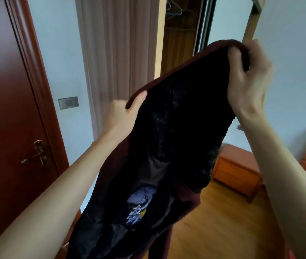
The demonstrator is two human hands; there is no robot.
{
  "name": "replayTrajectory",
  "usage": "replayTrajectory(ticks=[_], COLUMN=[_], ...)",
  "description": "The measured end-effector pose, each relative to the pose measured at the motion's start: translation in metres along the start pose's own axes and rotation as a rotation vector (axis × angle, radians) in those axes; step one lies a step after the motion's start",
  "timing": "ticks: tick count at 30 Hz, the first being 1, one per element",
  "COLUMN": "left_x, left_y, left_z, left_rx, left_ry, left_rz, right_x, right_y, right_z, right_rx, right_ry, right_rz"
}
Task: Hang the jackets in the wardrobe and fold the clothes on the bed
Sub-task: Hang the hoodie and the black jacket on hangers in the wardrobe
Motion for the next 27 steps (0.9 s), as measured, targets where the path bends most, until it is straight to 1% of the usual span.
replayTrajectory(ticks=[2, 4, 7, 10, 14, 16, 21, 24, 25, 26, 27], left_x=[-0.044, -0.075, -0.105, -0.136, -0.193, -0.222, -0.281, -0.311, -0.319, -0.327, -0.335], left_y=[-0.021, -0.031, -0.027, -0.006, 0.025, 0.042, 0.081, 0.099, 0.104, 0.107, 0.112], left_z=[-0.005, -0.01, -0.015, -0.019, -0.022, -0.026, -0.038, -0.037, -0.038, -0.038, -0.04], left_rx=[0.134, 0.168, 0.163, 0.138, 0.108, 0.118, 0.178, 0.174, 0.179, 0.185, 0.189], left_ry=[-0.144, -0.196, -0.185, -0.175, -0.213, -0.229, -0.242, -0.251, -0.243, -0.236, -0.236], left_rz=[0.021, 0.015, -0.113, -0.206, -0.314, -0.407, -0.621, -0.664, -0.666, -0.676, -0.689], right_x=[0.009, 0.02, 0.043, 0.066, 0.1, 0.114, 0.135, 0.141, 0.143, 0.147, 0.152], right_y=[0.013, 0.039, 0.1, 0.165, 0.238, 0.265, 0.303, 0.328, 0.331, 0.33, 0.323], right_z=[0.007, 0.007, -0.005, -0.024, -0.046, -0.052, -0.063, -0.08, -0.086, -0.09, -0.094], right_rx=[0.026, 0.041, -0.017, -0.116, -0.214, -0.242, -0.282, -0.359, -0.342, -0.295, -0.244], right_ry=[-0.058, -0.136, -0.222, -0.268, -0.315, -0.362, -0.518, -0.668, -0.697, -0.675, -0.615], right_rz=[-0.065, -0.168, -0.288, -0.325, -0.388, -0.443, -0.477, -0.492, -0.544, -0.583, -0.57])
Point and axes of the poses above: each hand's wrist, its own z-axis towards the middle knuckle, its own x-axis out of the back of the hand, y = z × x, the point moved 10 cm from there along z, towards the middle knuckle, and after that the axes turned 12 degrees about z, right-handed, at the moved point
